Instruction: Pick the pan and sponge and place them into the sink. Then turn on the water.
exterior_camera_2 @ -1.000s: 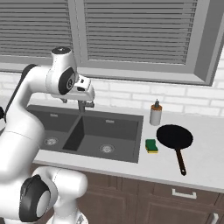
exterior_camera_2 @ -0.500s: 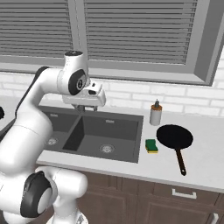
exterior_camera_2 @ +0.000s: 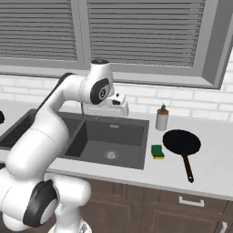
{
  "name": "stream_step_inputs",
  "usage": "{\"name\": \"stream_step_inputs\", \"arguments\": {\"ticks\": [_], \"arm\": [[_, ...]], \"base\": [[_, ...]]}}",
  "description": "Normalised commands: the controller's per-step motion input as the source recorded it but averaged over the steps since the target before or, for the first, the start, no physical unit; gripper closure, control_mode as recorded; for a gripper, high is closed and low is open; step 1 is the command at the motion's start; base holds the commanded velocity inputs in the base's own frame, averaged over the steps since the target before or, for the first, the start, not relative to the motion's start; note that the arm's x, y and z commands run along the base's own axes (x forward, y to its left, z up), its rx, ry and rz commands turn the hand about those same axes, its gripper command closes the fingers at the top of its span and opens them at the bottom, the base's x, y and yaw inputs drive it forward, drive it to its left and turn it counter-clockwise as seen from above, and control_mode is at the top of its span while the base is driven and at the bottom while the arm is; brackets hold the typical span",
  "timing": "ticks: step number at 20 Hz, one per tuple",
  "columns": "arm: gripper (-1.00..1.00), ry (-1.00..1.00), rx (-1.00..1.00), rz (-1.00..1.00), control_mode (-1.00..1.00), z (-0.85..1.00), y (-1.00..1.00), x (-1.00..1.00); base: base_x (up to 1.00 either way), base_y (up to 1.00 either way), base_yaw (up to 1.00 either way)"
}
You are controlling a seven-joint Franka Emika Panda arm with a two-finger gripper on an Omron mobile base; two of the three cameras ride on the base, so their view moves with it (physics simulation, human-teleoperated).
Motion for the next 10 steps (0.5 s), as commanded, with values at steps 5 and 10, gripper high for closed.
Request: {"name": "stream_step_inputs", "arguments": {"ticks": [5, 10], "arm": [[-1.00, 0.00, 0.00, 0.00, -1.00, -0.42, -0.84, -0.02], [-1.00, -0.01, 0.04, 0.00, -1.00, -0.21, -0.93, 0.08]], "base": [[0.00, 0.00, 0.00], [0.00, 0.00, 0.00]]}}
